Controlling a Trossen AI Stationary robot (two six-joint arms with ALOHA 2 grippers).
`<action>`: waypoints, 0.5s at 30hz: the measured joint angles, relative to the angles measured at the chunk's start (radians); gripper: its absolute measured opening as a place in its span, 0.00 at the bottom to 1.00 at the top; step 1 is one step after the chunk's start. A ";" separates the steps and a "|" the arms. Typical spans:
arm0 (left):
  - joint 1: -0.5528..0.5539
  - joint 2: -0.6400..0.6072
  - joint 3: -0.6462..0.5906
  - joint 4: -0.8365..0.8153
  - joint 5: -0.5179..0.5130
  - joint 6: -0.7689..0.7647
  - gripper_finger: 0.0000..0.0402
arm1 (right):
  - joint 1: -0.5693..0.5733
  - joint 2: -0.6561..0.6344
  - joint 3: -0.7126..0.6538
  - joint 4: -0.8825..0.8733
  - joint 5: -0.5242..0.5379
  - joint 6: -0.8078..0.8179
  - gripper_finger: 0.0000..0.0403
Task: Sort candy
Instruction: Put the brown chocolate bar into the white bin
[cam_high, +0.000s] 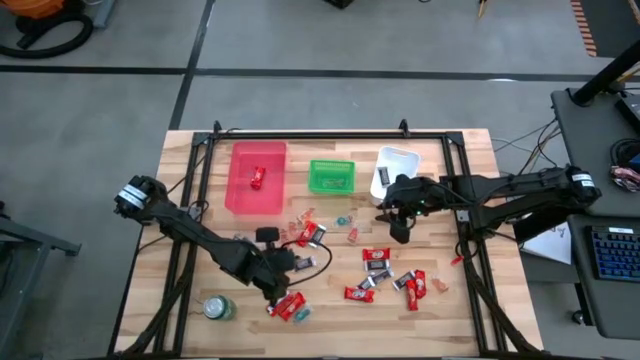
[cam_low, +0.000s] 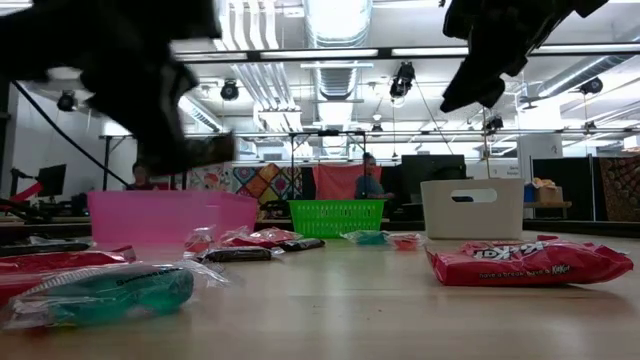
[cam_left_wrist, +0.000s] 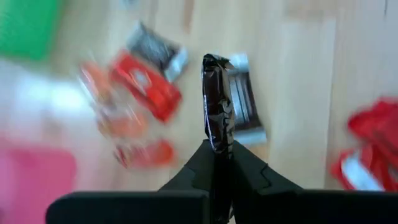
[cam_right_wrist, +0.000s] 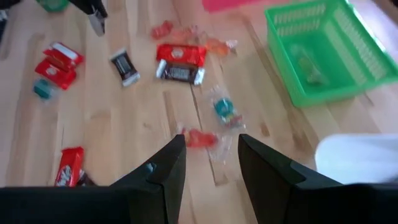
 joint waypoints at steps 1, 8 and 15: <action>0.000 0.000 0.015 0.006 -0.031 0.026 0.01 | 0.006 0.000 -0.005 0.021 0.000 -0.010 0.35; 0.022 -0.001 0.085 0.166 -0.195 0.260 0.01 | 0.070 0.000 -0.073 0.258 -0.001 -0.083 0.35; 0.085 -0.002 0.065 0.501 -0.210 0.496 0.01 | 0.136 0.000 -0.186 0.572 -0.002 -0.154 0.35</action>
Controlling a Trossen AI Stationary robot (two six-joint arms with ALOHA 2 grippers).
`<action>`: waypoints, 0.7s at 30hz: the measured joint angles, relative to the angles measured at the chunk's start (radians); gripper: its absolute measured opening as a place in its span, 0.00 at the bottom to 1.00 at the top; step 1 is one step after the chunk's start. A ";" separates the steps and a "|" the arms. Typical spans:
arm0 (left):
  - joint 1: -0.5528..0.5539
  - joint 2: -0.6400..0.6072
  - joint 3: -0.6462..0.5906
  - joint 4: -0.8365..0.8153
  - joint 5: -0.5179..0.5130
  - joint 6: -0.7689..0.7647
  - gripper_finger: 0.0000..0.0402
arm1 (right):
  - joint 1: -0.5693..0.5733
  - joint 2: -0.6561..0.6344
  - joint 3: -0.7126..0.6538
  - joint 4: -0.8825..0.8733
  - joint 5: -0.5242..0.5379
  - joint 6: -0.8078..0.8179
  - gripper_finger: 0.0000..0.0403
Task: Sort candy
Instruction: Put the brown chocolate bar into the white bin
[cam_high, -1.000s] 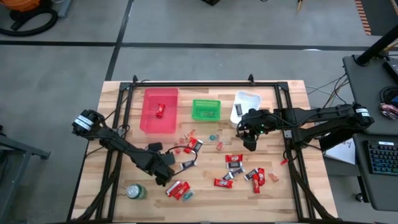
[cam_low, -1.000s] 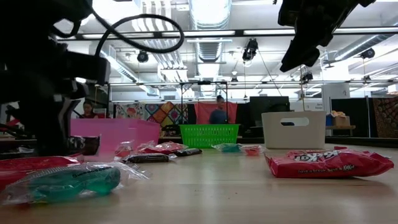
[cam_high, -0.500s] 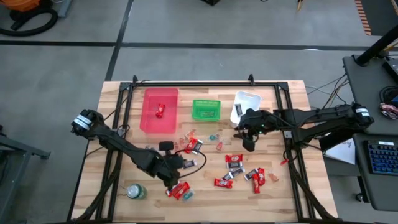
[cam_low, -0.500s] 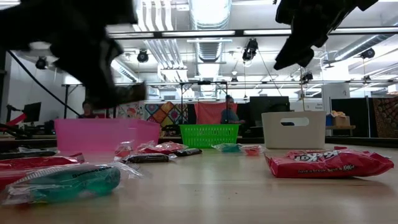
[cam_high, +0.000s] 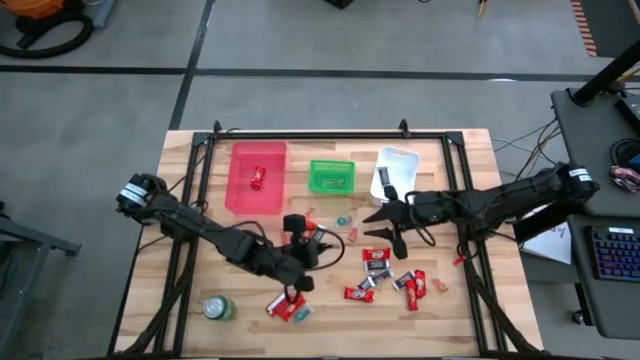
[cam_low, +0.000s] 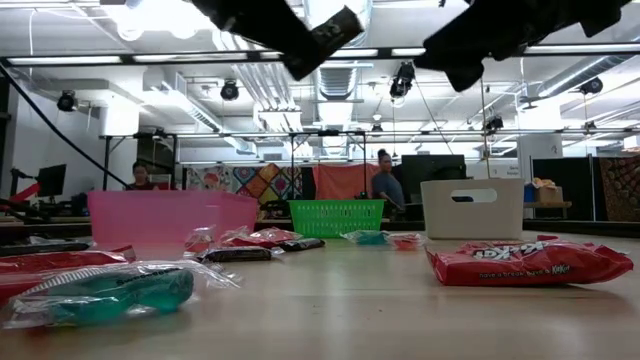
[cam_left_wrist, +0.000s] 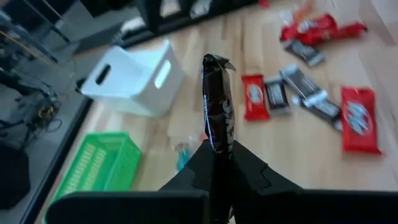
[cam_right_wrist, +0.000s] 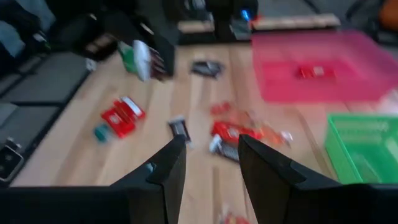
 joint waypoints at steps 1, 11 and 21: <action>0.009 0.000 -0.006 0.029 0.000 0.013 0.01 | 0.009 0.000 -0.018 0.052 0.000 -0.007 0.35; 0.058 0.038 -0.013 0.236 0.001 0.021 0.01 | 0.029 0.000 -0.154 0.448 0.005 -0.064 0.35; 0.093 0.110 -0.014 0.514 0.001 0.035 0.02 | 0.029 0.002 -0.155 0.477 0.005 -0.080 0.35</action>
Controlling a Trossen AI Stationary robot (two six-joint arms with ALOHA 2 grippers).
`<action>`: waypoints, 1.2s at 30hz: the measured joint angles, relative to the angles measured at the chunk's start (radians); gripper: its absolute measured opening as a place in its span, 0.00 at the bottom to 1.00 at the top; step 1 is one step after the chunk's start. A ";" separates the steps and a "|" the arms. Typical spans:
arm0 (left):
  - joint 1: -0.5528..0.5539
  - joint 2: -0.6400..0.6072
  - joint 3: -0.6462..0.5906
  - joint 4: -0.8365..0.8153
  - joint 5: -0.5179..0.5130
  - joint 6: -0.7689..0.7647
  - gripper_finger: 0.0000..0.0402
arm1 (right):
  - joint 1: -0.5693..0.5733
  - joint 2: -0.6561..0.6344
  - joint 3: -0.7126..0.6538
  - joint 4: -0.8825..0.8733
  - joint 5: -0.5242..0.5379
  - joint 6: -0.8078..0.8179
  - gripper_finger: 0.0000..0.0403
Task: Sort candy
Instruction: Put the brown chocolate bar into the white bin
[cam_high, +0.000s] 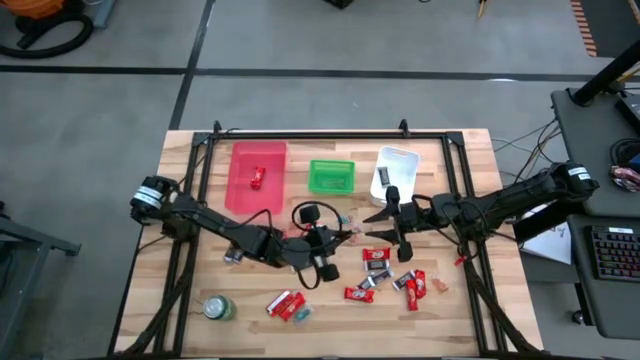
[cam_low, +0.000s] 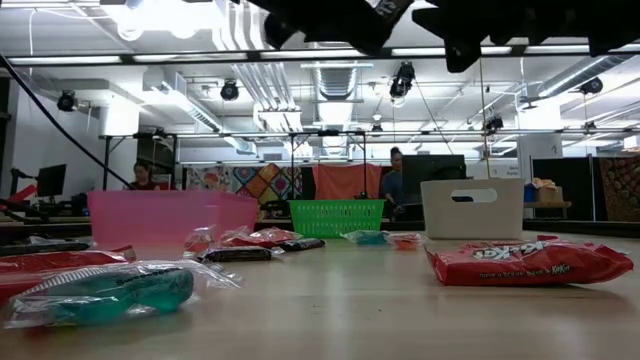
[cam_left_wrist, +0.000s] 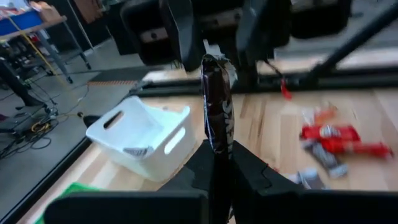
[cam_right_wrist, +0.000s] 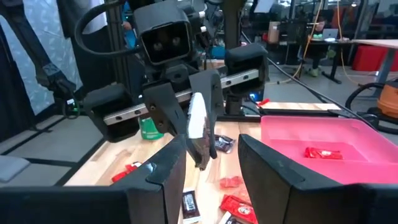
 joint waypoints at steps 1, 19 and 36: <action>0.005 0.013 0.000 0.039 0.000 0.003 0.02 | 0.000 0.001 0.000 0.000 0.000 0.001 0.35; 0.030 0.114 0.047 0.192 0.002 0.037 0.02 | 0.000 0.111 0.052 0.011 0.000 0.000 0.34; 0.030 0.115 0.049 0.189 0.000 0.036 0.03 | 0.000 0.118 0.066 0.006 -0.001 0.016 0.06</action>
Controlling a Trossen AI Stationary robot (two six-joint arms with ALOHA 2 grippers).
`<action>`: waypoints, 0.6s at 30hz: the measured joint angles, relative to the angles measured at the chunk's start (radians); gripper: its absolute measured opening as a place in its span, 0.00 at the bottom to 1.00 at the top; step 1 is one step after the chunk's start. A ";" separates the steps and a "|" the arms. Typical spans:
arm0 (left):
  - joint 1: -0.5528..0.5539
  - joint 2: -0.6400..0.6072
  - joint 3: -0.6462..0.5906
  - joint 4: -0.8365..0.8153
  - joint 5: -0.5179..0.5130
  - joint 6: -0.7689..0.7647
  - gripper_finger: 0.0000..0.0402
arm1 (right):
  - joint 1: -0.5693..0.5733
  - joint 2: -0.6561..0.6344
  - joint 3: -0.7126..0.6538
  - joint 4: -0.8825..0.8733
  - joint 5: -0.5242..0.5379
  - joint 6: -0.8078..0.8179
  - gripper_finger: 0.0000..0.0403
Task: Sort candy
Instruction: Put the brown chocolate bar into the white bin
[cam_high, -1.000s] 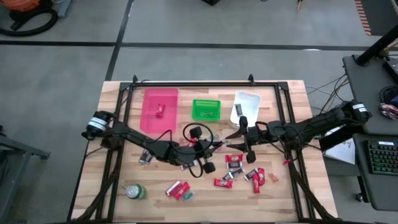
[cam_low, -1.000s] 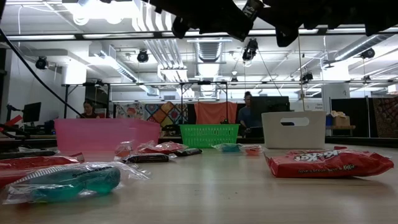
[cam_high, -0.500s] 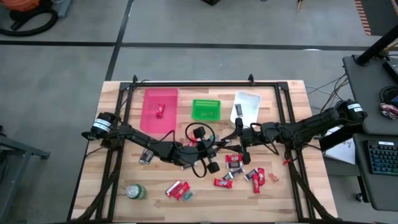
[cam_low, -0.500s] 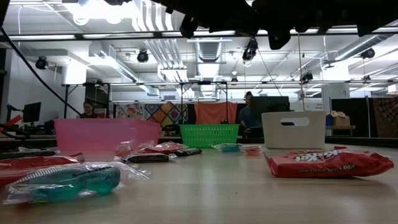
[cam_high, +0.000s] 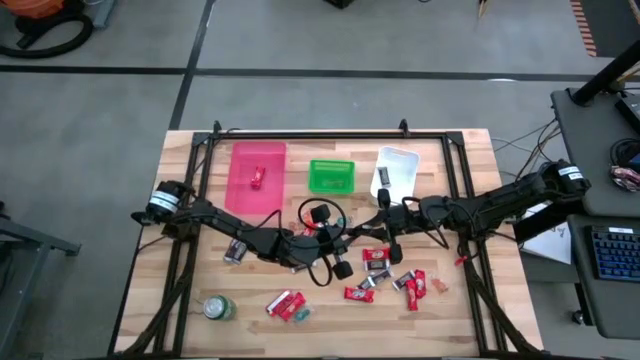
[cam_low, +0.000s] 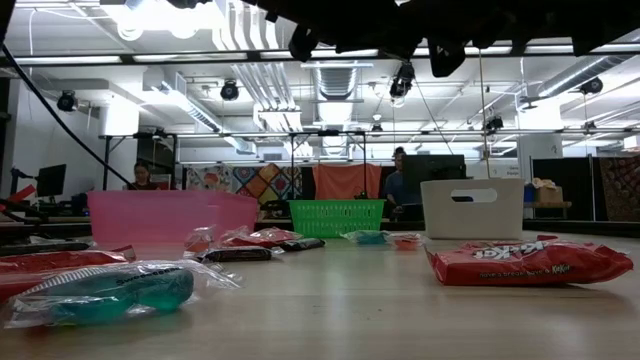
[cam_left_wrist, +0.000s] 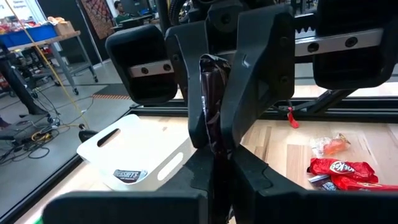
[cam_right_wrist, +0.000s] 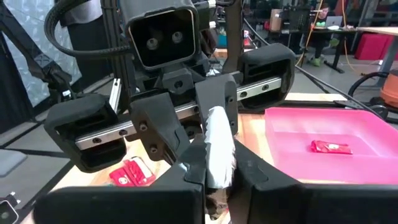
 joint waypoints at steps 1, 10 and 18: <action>0.000 0.000 0.000 0.000 0.000 -0.001 0.03 | 0.000 0.000 0.000 0.000 0.000 0.002 0.06; 0.001 0.000 0.004 -0.022 -0.001 -0.002 0.24 | 0.000 -0.001 0.000 -0.002 -0.002 0.019 0.05; 0.001 -0.020 0.004 -0.171 -0.008 -0.055 0.40 | -0.050 -0.060 0.057 -0.294 0.139 0.079 0.05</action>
